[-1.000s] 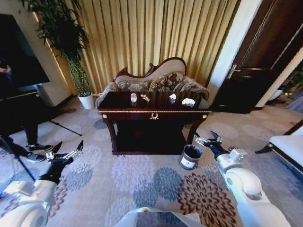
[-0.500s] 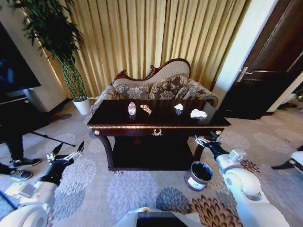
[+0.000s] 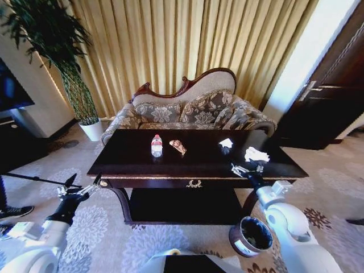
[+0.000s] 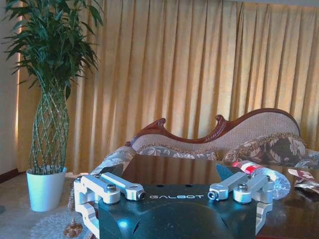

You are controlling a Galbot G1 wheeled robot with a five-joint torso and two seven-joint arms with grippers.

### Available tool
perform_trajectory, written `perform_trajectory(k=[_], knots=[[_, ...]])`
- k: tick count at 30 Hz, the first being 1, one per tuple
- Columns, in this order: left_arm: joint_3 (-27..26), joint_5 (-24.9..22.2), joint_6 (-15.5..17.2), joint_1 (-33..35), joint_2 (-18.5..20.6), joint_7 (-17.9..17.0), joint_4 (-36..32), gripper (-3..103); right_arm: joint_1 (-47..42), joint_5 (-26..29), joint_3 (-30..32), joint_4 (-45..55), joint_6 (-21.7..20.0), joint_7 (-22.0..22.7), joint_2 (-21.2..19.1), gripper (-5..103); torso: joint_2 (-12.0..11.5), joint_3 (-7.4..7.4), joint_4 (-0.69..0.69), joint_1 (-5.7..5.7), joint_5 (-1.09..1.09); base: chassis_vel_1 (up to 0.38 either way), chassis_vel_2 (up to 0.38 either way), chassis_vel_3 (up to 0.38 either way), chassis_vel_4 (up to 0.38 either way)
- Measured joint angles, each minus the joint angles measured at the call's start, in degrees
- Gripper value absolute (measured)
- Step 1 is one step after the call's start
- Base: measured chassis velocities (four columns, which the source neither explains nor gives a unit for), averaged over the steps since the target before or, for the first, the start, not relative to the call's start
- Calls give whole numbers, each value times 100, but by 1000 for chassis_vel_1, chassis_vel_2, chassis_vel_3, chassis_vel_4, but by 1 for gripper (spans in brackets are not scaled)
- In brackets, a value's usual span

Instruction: Move to the front of the table and place the trash on the table into the trash bin.

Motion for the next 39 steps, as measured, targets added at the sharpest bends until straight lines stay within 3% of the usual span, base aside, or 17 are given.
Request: perform_trajectory(k=[19, 28, 32, 36, 39], knots=[[48, 17, -36, 14, -80, 36, 23, 100, -128, 1, 25, -39, -91, -8, 92, 100, 2, 0, -1, 0, 0, -17, -35, 23, 34], [89, 102, -111, 31, -122, 62, 6, 100, -107, -100, 20, -131, 154, -8, 101, 100, 2, 0, -1, -3, 4, -82, -107, 77, 102], [88, 101, -76, -9, -117, -96, -32, 100, 94, -98, -22, -210, 170, -8, 45, 100, 3, -1, -1, -3, -1, 0, 0, 0, 0], [37, 36, 241, -179, -24, -413, -152, 100, 389, -38, -61, -276, -90, -4, -58, 100, 3, -1, 1, -3, -1, 0, 0, 0, 0], [38, 20, 526, -382, 79, -672, -234, 100, 721, 28, -120, -347, -613, -5, -229, 100, 2, 0, -2, -2, 0, 0, 0, 0, 0]])
